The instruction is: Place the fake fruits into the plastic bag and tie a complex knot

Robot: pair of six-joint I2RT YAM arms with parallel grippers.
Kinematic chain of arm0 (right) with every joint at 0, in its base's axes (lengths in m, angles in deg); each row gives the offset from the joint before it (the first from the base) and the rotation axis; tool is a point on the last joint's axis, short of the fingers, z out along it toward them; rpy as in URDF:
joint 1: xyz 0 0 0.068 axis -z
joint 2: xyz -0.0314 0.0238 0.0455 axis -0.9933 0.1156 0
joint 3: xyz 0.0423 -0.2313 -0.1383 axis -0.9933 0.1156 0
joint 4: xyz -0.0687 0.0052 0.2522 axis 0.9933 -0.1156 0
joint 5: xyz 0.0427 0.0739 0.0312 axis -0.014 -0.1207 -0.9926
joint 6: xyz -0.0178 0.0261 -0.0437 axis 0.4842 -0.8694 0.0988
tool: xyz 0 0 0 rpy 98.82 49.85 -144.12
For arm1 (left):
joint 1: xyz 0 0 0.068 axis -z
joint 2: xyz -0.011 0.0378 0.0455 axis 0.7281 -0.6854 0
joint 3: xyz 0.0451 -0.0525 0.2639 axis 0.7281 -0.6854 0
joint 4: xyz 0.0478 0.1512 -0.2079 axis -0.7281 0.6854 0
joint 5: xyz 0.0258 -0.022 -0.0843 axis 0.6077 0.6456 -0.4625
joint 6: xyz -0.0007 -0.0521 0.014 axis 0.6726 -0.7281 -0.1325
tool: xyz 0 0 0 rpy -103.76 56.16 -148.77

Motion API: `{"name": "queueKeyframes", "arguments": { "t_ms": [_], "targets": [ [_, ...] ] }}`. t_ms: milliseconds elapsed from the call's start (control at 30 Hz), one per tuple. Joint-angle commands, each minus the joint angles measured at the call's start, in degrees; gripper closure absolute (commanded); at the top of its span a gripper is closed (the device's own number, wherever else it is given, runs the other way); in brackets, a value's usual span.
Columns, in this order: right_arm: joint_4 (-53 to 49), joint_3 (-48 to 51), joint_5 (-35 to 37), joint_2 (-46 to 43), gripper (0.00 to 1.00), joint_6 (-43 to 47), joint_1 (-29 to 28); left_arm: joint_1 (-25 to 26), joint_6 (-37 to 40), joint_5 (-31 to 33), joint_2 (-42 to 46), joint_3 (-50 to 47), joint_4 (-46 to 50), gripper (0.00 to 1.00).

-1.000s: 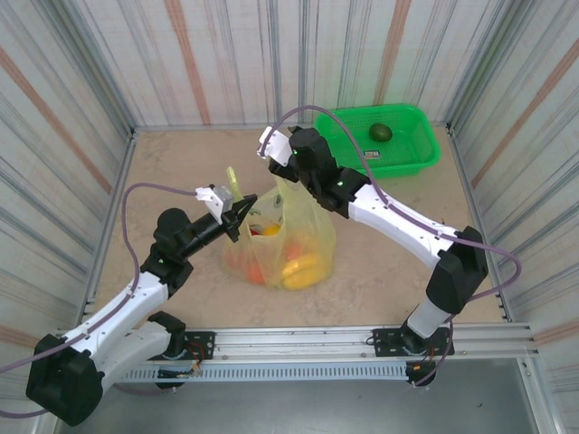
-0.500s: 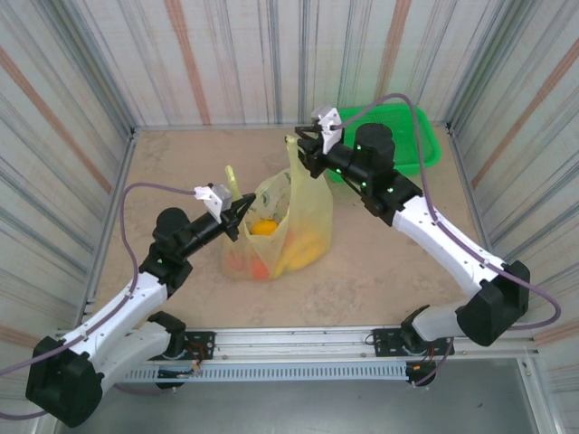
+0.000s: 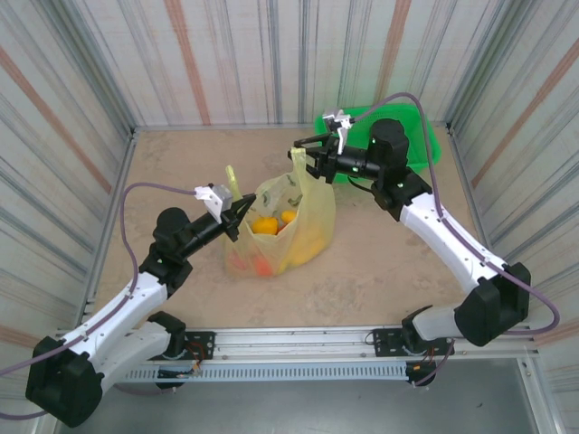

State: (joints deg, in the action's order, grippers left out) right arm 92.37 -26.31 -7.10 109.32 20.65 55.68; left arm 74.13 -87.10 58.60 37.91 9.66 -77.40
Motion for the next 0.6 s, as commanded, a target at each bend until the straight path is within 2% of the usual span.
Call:
{"name": "queueKeyframes", "arguments": {
  "t_ms": [0,67,200,333,567],
  "targets": [
    [-8.11,-1.79,5.10,-4.19,0.46,8.68,0.22,0.33,0.56,0.56,2.01,1.14,-1.02,1.00],
    [-11.44,-1.44,12.17,-6.72,0.41,13.37,0.22,0.20,0.95,1.30,2.57,0.98,-1.04,1.00],
    [-18.55,0.53,20.92,-11.36,0.36,24.96,-0.59,0.08,1.15,1.98,3.21,0.79,-1.22,1.00],
    [-18.14,5.47,23.83,-16.86,0.28,31.46,-0.40,0.03,1.04,1.59,2.80,0.80,-1.42,1.00],
    [-21.35,6.37,23.65,-20.05,0.28,37.39,2.20,0.05,1.11,0.39,1.94,1.06,-1.45,1.00]
  ]
}}
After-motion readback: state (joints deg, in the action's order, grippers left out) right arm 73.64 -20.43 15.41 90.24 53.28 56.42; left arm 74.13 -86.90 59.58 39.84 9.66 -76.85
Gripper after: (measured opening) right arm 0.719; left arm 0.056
